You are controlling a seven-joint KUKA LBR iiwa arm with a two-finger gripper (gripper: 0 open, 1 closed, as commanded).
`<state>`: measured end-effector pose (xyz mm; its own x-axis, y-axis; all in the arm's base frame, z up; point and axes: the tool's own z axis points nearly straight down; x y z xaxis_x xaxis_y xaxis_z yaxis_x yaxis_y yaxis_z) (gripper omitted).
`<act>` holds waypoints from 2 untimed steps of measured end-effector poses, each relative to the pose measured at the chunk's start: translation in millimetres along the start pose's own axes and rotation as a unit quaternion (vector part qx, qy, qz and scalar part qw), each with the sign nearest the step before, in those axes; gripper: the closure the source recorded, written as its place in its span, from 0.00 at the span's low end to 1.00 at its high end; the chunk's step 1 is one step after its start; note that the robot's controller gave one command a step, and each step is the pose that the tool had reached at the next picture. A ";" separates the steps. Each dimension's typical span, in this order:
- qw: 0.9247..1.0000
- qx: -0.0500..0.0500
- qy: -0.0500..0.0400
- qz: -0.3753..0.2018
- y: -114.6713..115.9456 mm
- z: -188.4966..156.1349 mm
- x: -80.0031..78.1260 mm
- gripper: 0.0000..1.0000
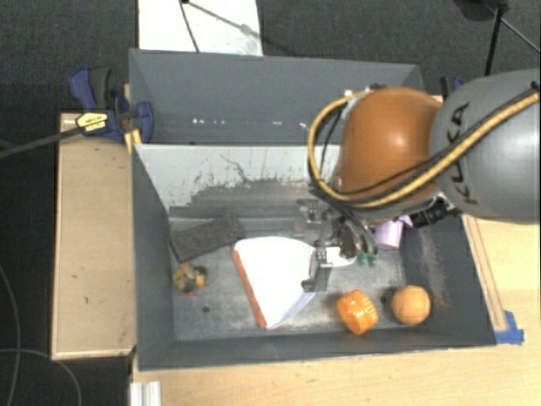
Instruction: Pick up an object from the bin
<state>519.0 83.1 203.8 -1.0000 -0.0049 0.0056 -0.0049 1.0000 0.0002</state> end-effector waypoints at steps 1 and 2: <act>1.000 0.000 -0.004 0.001 -0.5 -4.6 -1.4 0.00; 1.000 -0.001 -0.008 -0.028 -35.5 38.3 7.6 0.00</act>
Offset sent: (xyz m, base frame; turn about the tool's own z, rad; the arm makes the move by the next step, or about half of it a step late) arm -0.0213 -0.0795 -0.0909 -0.1121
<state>511.4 47.6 165.6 -0.9981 -0.0610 -0.0095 -0.0610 0.9981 0.0017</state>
